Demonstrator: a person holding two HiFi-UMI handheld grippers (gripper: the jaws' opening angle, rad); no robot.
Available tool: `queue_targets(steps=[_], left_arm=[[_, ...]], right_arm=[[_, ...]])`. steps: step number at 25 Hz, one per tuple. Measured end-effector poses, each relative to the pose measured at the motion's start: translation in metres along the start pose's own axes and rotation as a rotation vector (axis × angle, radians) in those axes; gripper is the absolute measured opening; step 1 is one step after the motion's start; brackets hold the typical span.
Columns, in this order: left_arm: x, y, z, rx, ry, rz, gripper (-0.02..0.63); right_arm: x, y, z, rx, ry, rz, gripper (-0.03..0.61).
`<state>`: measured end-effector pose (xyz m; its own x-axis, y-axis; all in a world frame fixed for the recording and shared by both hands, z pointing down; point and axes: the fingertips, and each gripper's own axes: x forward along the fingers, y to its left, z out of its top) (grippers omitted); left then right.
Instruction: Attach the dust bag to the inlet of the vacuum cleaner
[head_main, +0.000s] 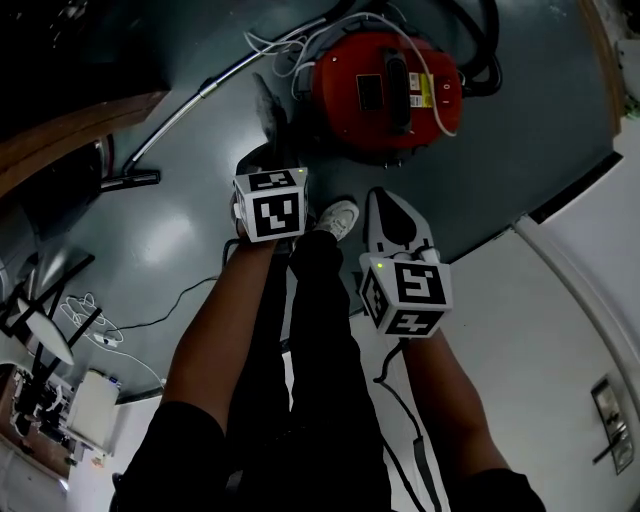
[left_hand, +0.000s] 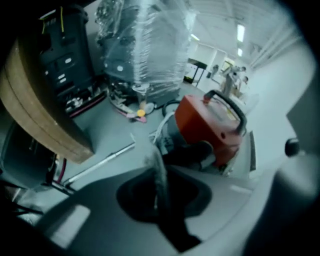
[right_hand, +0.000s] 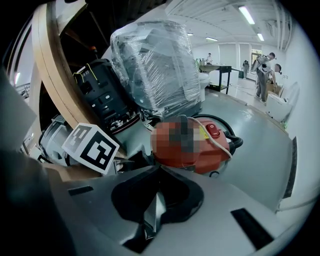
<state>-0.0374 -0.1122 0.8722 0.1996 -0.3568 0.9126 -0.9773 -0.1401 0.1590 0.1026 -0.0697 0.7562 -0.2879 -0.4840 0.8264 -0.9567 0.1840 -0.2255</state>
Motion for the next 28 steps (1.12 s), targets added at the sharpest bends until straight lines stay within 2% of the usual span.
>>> queue_targets(steps=[1,4,8,9,11,13,17,19,22,25,26,27,28], left_arm=[[-0.001,-0.001,0.000,0.012,-0.007,0.002,0.031],[-0.001,0.002,-0.001,-0.085,0.010,-0.027,0.032],[-0.002,0.003,0.001,-0.134,0.037,-0.034,0.034],[-0.003,0.003,0.001,-0.142,0.038,-0.034,0.034],[-0.004,0.004,0.002,-0.147,0.037,-0.030,0.034],[-0.004,0.003,0.003,-0.143,0.033,-0.035,0.034],[-0.004,0.003,0.002,-0.142,0.036,-0.044,0.034],[-0.005,0.003,0.003,-0.147,0.036,-0.054,0.034],[-0.003,0.002,0.004,-0.128,0.029,-0.076,0.037],[-0.002,-0.002,0.002,-0.058,0.024,-0.082,0.037],[-0.001,-0.004,0.002,-0.062,0.023,-0.091,0.037],[-0.001,-0.005,0.003,-0.106,0.020,-0.111,0.038],[0.000,-0.005,0.004,-0.189,0.017,-0.142,0.043]], right_arm=[[0.000,0.000,0.001,-0.003,0.001,-0.001,-0.002],[0.003,-0.007,0.007,-0.004,-0.008,-0.015,-0.002],[0.014,-0.035,0.039,-0.012,-0.088,-0.077,-0.002],[0.020,-0.041,0.049,-0.028,-0.105,-0.082,0.018],[0.037,-0.047,0.065,-0.065,-0.111,-0.076,0.140],[0.056,-0.052,0.073,-0.107,-0.080,-0.085,0.177],[0.085,-0.065,0.070,-0.185,0.028,-0.192,0.180],[0.087,-0.068,0.068,-0.198,0.046,-0.227,0.149],[0.086,-0.067,0.068,-0.185,0.042,-0.195,0.144],[0.086,-0.066,0.067,-0.180,0.055,-0.161,0.143],[0.086,-0.066,0.067,-0.172,0.064,-0.152,0.142],[0.086,-0.067,0.067,-0.162,0.073,-0.143,0.140],[0.086,-0.066,0.067,-0.151,0.078,-0.133,0.138]])
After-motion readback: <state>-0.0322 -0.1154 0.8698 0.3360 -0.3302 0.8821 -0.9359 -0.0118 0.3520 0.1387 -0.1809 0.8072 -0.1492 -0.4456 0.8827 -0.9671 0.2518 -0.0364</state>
